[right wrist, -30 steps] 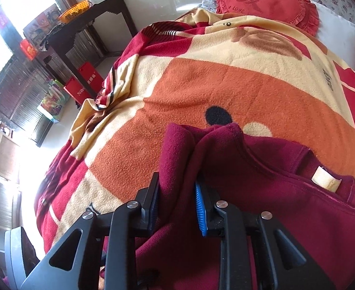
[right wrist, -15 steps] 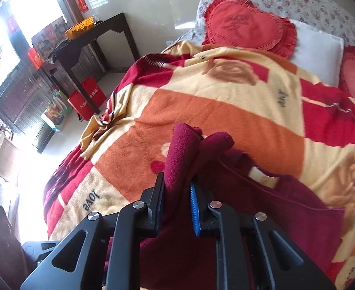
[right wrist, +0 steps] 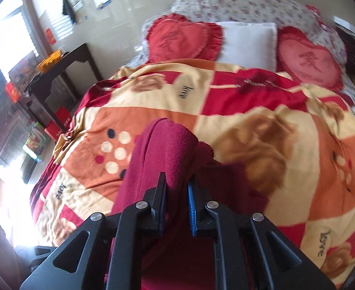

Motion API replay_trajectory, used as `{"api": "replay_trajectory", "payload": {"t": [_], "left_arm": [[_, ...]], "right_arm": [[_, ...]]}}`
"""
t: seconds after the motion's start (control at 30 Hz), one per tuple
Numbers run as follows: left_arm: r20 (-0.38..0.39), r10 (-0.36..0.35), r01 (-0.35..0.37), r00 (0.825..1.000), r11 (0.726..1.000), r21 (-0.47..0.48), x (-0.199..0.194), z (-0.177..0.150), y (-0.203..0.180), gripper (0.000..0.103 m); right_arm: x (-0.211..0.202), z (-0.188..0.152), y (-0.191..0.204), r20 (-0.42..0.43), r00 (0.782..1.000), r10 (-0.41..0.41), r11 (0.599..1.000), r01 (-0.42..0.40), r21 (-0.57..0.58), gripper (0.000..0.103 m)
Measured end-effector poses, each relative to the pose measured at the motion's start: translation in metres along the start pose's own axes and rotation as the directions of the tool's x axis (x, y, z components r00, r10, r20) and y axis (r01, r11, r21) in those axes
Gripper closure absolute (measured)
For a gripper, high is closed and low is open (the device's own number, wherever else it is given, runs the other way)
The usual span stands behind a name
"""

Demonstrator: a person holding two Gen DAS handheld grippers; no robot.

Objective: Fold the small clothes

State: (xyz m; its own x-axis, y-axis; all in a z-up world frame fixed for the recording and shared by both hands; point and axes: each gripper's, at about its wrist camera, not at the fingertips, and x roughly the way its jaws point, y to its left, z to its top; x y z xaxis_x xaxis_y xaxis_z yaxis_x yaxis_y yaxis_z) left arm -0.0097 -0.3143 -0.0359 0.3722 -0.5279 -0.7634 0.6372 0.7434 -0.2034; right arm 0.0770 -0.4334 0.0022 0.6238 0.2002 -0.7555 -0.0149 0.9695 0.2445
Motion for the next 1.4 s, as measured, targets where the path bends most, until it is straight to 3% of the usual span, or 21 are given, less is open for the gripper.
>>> {"api": "replay_trajectory", "payload": {"t": [0.23, 0.3, 0.37, 0.43, 0.5, 0.57, 0.63, 0.83, 0.93, 1.03, 1.2, 1.4], "left_arm": [[-0.089, 0.010, -0.005, 0.996, 0.998, 0.064, 0.047, -0.015, -0.040, 0.087], [-0.117, 0.003, 0.005, 0.993, 0.998, 0.061, 0.053, -0.017, -0.043, 0.083], [-0.131, -0.030, 0.037, 0.991, 0.998, 0.048, 0.050, -0.016, -0.042, 0.064], [-0.125, -0.056, 0.063, 0.991, 0.997, 0.053, 0.039, -0.014, -0.043, 0.053], [-0.107, -0.054, 0.062, 0.993, 0.995, 0.074, 0.024, -0.014, -0.045, 0.050], [-0.073, -0.070, 0.076, 0.995, 0.993, 0.094, 0.006, -0.011, -0.042, 0.036], [-0.025, -0.060, 0.062, 0.998, 0.994, 0.095, -0.013, -0.010, -0.030, 0.028], [-0.009, 0.022, -0.022, 1.000, 1.000, 0.019, -0.027, -0.007, 0.017, 0.028], [-0.026, 0.065, -0.066, 0.998, 0.997, -0.025, -0.024, -0.013, 0.041, 0.028], [-0.059, 0.112, -0.115, 0.992, 0.993, -0.041, -0.014, -0.026, 0.055, 0.028], [-0.148, 0.136, -0.147, 0.980, 0.987, -0.065, 0.022, -0.048, 0.069, 0.028], [-0.160, 0.130, -0.143, 0.979, 0.987, -0.075, 0.028, -0.054, 0.068, 0.028]], "right_arm": [[0.018, -0.042, -0.062, -0.029, 0.998, -0.047, 0.983, 0.052, 0.175, 0.103], [0.031, -0.052, -0.072, -0.055, 0.997, -0.055, 0.976, 0.066, 0.207, 0.103], [0.037, -0.057, -0.077, -0.063, 0.997, -0.052, 0.973, 0.065, 0.221, 0.103], [0.042, -0.060, -0.077, -0.066, 0.996, -0.063, 0.974, 0.076, 0.211, 0.103], [0.041, -0.060, -0.076, -0.062, 0.996, -0.071, 0.975, 0.082, 0.206, 0.103], [0.035, -0.062, -0.076, -0.059, 0.996, -0.073, 0.972, 0.084, 0.219, 0.097], [0.026, -0.065, -0.077, -0.060, 0.997, -0.058, 0.968, 0.071, 0.242, 0.092], [-0.003, -0.088, -0.077, -0.024, 1.000, 0.012, 0.957, -0.005, 0.289, 0.082], [-0.011, -0.100, -0.074, -0.024, 0.999, 0.039, 0.953, -0.029, 0.303, 0.081], [-0.017, -0.111, -0.071, -0.021, 0.997, 0.079, 0.946, -0.068, 0.318, 0.073], [-0.026, -0.122, -0.069, -0.003, 0.996, 0.086, 0.937, -0.079, 0.341, 0.071], [-0.042, -0.135, -0.074, 0.000, 0.997, 0.074, 0.930, -0.069, 0.362, 0.068]]}}
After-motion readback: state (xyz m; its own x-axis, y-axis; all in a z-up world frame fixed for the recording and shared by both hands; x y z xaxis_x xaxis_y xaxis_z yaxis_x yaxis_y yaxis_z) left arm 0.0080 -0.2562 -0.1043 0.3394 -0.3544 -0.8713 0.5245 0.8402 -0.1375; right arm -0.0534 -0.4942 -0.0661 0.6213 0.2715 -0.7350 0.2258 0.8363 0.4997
